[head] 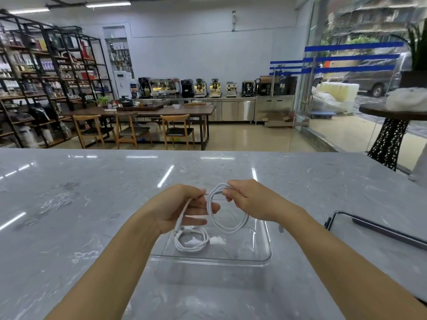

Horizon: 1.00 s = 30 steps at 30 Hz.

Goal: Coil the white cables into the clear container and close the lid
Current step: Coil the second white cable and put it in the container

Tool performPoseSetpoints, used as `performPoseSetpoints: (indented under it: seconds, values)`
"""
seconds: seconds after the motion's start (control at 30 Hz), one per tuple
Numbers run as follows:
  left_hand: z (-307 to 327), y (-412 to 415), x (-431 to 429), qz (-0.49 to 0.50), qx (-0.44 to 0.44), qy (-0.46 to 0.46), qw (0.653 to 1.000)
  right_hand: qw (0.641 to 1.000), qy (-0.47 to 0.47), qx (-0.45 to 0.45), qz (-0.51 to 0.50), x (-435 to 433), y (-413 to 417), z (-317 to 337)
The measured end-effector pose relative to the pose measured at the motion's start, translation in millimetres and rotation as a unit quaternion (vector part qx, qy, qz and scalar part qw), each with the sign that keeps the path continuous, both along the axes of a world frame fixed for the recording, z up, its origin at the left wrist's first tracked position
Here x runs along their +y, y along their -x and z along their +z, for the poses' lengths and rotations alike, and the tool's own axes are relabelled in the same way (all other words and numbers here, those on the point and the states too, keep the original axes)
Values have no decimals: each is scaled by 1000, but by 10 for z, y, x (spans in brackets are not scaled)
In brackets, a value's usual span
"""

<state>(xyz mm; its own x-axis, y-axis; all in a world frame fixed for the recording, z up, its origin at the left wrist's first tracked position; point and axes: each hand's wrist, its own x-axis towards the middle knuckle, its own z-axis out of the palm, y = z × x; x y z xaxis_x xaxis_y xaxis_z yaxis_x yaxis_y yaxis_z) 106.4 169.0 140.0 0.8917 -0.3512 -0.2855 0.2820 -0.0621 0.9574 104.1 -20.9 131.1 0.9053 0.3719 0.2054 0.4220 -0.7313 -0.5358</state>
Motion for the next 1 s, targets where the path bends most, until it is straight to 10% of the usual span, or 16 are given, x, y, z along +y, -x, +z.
performPoseSetpoints:
  seconds: [0.3, 0.57, 0.9, 1.0]
  values:
    - [-423, 76, -27, -71, 30, 317, 945, 999, -28, 10, 16, 89, 52, -4]
    - [-296, 163, -157, 89, -155, 58, 982, 999, -49, 12, -9, 71, 64, -140]
    - [-472, 170, -265, 226, -420, -273, 836, 998, -11, -60, -15, 115, 109, -227]
    - [-540, 181, -300, 251, -418, -256, 835, 968, 71, -237, -29, 159, 153, -251]
